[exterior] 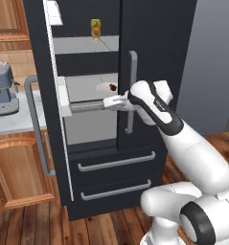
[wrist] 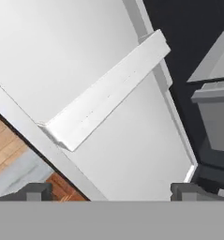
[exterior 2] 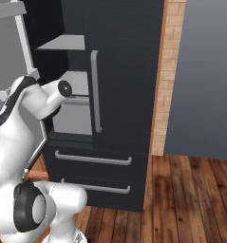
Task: Retrieve the chicken drumstick from the fridge and place it on the saucepan with marinade on the stove.
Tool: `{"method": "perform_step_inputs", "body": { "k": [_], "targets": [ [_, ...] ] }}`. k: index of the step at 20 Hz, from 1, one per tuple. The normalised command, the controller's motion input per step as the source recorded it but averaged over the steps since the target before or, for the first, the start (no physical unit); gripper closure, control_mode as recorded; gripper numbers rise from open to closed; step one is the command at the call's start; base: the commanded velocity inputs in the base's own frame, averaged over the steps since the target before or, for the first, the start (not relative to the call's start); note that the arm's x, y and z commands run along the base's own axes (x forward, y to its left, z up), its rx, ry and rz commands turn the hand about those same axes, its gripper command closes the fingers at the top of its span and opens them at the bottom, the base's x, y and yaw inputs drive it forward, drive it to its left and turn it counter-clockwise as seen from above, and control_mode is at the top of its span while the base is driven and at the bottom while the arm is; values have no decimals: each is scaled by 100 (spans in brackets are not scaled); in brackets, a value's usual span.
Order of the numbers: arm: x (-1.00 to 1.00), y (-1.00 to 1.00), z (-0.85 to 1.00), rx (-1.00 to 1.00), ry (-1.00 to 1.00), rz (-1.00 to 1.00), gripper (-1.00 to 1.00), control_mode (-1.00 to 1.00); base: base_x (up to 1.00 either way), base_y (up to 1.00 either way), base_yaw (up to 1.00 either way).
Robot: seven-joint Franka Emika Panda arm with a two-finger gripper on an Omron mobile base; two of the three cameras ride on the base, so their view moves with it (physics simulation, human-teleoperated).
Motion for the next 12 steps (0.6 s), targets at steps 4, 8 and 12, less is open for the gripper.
{"method": "perform_step_inputs", "body": {
  "k": [4,8,12],
  "targets": [
    [-33,-100,6,-22,0,-49,-100,-100,0,0,0],
    [-16,-100,16,-32,6,-46,-100,-100,0,0,0],
    [-1,-100,28,-40,13,-41,-100,-100,0,0,0]
  ]
}}
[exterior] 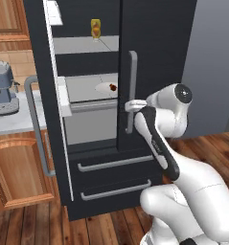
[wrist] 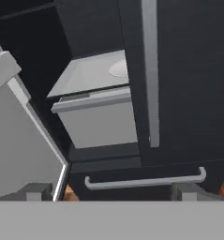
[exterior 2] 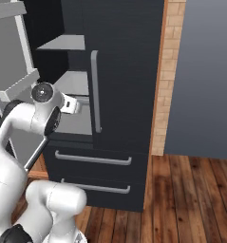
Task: Retrieve the chicken drumstick from the fridge and place it on the saucepan with marinade on the stove.
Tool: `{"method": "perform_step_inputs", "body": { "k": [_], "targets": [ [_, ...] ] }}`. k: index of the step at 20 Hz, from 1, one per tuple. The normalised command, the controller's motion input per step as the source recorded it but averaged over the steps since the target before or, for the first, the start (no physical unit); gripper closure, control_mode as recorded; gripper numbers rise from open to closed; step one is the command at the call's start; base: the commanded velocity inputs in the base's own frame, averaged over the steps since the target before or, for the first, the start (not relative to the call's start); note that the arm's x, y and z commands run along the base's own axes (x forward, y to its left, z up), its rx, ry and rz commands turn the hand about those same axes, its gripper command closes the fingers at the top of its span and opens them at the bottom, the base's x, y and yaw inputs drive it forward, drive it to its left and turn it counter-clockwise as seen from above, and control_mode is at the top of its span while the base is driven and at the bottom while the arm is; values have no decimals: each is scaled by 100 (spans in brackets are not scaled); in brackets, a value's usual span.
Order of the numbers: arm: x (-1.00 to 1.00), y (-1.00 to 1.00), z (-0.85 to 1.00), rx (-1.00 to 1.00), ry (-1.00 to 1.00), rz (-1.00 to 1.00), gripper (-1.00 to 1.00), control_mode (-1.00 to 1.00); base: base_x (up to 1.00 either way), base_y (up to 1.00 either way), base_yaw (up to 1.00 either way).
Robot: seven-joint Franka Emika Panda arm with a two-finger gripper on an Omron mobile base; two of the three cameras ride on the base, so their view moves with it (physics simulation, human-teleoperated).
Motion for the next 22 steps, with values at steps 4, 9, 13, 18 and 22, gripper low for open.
{"method": "perform_step_inputs", "body": {
  "k": [4,9,13,18,22],
  "targets": [
    [0,-99,14,-37,23,-38,-100,-100,0,0,0],
    [1,-19,0,-4,3,-6,-100,-100,0,0,0],
    [7,0,0,0,0,1,-100,-100,0,0,0],
    [3,0,0,2,0,23,-100,-100,0,0,0],
    [3,-2,0,1,0,17,-100,-100,0,0,0]
  ]
}}
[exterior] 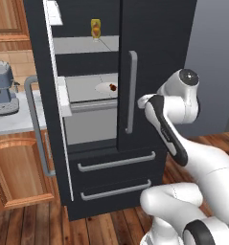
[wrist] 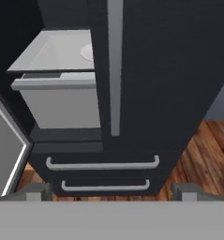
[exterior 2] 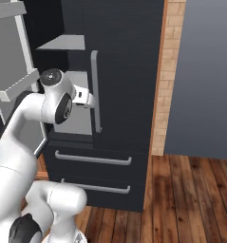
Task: Retrieve the chicken drumstick from the fridge and place it on the saucepan with marinade on the stove.
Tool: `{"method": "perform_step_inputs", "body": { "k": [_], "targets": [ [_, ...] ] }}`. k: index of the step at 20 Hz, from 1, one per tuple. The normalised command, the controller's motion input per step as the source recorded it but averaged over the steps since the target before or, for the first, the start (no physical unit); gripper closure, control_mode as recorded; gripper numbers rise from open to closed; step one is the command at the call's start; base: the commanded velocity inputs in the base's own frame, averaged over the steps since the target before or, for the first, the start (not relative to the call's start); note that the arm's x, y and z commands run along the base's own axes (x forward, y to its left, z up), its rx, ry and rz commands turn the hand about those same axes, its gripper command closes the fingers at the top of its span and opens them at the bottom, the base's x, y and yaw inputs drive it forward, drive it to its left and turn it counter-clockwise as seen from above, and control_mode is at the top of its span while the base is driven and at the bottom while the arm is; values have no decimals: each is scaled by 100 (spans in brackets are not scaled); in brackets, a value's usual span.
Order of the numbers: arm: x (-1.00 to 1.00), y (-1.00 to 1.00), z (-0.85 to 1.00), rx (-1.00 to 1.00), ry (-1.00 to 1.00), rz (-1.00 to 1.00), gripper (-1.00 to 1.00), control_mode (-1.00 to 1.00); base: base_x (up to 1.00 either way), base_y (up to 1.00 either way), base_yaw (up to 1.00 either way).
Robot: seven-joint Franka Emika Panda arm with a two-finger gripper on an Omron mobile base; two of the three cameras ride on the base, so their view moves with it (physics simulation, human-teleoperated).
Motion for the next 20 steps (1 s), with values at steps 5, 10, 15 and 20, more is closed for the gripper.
{"method": "perform_step_inputs", "body": {
  "k": [5,10,15,20],
  "targets": [
    [19,0,0,0,0,0,-100,-100,0,0,0],
    [52,0,0,0,0,0,-100,-100,0,0,0],
    [68,0,0,0,0,0,-100,-100,0,0,0],
    [73,0,-8,0,0,0,-100,-100,0,0,0]
  ]
}}
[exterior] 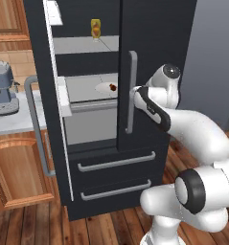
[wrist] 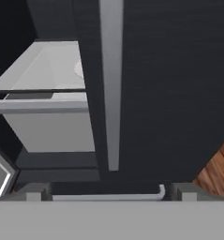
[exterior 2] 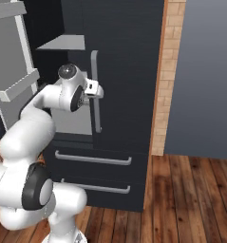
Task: Retrieve the chicken drumstick from the fridge and place it on the saucepan with marinade on the stove.
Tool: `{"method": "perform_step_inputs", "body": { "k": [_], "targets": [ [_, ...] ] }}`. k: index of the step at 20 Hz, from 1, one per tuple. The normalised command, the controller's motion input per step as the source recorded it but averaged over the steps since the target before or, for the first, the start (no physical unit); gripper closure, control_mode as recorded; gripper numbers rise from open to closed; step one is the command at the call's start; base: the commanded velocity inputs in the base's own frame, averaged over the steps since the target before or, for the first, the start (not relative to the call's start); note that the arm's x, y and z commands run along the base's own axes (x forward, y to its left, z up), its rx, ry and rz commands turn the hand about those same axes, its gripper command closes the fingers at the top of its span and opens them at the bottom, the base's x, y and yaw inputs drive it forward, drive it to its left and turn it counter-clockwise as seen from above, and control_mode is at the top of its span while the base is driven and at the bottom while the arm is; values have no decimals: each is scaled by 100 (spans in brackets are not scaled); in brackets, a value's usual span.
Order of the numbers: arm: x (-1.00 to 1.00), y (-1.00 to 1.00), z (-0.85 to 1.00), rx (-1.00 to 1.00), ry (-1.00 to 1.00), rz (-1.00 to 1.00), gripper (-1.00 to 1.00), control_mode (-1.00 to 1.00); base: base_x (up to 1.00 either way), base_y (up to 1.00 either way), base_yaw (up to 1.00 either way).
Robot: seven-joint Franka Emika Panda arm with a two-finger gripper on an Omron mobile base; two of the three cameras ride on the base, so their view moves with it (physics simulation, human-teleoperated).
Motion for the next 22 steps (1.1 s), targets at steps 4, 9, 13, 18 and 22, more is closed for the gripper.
{"method": "perform_step_inputs", "body": {
  "k": [4,9,13,18,22],
  "targets": [
    [63,0,-24,0,0,0,-100,-100,0,0,0],
    [56,0,-34,0,0,0,-100,-100,0,0,0],
    [54,0,-29,0,0,0,-100,-100,0,0,0],
    [59,0,-18,0,0,0,-100,-100,0,0,0],
    [66,0,-11,0,-1,0,-100,-100,0,0,0]
  ]
}}
